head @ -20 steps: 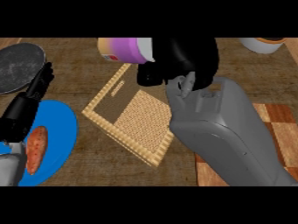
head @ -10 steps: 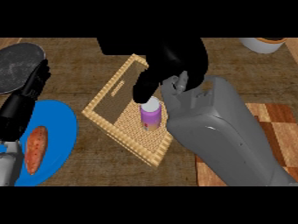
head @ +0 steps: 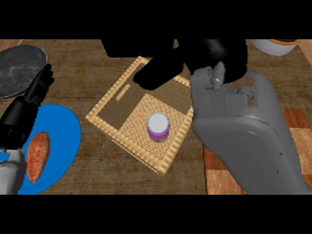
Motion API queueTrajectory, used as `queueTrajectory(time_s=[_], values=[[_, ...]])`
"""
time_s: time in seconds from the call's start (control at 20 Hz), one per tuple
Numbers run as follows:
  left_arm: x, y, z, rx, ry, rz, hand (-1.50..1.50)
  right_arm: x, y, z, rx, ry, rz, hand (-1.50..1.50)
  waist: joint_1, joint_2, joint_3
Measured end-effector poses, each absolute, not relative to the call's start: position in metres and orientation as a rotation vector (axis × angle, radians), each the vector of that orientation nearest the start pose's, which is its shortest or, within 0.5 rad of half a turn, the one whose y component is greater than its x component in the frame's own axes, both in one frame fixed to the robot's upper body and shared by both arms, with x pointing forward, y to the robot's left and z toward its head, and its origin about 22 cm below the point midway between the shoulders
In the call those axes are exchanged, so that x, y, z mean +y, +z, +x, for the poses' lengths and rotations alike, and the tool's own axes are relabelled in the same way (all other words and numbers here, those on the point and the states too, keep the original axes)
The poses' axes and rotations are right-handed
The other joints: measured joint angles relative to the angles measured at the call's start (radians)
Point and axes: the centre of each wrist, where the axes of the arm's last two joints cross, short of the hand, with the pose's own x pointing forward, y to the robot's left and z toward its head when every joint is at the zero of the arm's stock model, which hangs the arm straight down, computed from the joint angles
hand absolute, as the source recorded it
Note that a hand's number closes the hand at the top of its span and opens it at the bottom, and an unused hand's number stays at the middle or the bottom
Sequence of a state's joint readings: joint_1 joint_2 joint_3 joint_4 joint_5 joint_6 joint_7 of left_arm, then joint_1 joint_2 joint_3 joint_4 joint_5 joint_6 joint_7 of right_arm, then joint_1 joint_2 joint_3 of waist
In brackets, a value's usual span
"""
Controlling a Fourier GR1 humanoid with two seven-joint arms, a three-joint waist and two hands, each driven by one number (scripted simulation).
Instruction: Pick the can from the cutting board and place it in the basket
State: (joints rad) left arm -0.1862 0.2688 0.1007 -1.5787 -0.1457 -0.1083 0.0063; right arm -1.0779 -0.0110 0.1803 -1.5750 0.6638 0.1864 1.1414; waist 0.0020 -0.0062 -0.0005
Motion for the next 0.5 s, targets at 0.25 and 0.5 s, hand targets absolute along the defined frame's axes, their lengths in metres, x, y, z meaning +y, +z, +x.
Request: queueTrajectory(time_s=[0.25, 0.5], values=[[0.294, 0.069, 0.285, -1.713, -0.360, 0.309, 0.00, -0.083, 0.308, 0.308, -1.565, 0.308, -0.743, -1.50, -0.018, 0.000, 0.000], [0.298, 0.069, 0.282, -1.711, -0.355, 0.322, 0.00, -0.132, 0.309, 0.295, -1.593, 0.042, -0.784, -1.50, -0.029, -0.004, 0.001]])
